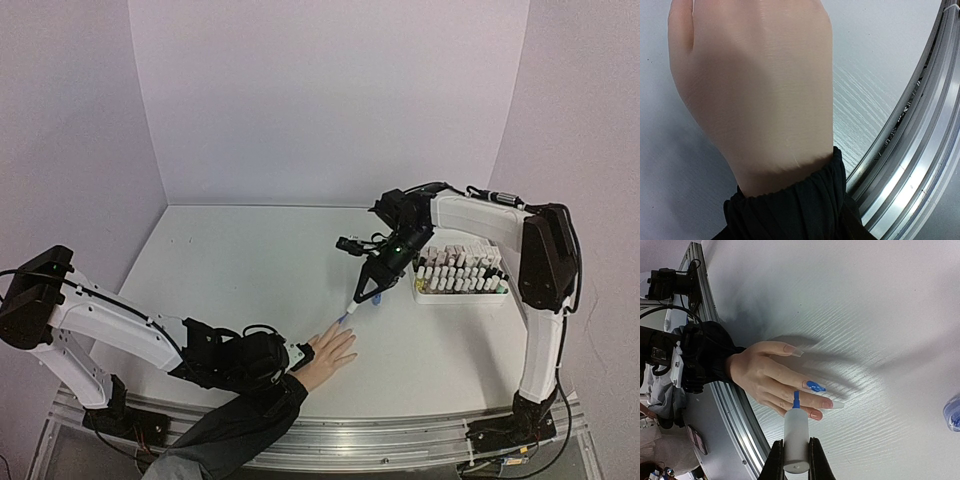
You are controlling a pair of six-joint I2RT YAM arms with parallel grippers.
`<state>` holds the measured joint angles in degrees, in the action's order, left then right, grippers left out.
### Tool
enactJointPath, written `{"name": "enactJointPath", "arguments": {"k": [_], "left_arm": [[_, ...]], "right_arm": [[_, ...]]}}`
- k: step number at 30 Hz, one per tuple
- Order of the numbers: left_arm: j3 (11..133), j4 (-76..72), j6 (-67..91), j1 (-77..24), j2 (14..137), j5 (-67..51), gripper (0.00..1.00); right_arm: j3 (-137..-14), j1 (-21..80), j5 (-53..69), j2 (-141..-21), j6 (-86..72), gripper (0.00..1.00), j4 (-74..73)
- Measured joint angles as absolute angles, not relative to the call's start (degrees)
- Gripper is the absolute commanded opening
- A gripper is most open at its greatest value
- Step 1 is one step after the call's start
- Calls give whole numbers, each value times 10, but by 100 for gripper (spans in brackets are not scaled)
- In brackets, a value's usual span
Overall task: Paint the nails
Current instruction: Paint the hand on the nail.
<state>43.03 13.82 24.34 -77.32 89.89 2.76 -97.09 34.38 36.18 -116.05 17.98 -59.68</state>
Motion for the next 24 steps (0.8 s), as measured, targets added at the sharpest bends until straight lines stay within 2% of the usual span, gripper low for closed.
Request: {"name": "enactJointPath", "arguments": {"k": [24], "left_arm": [[430,138,243,-773,898,28,0]], "right_arm": [[-994,342,347,-1177,178,0,-598]]}}
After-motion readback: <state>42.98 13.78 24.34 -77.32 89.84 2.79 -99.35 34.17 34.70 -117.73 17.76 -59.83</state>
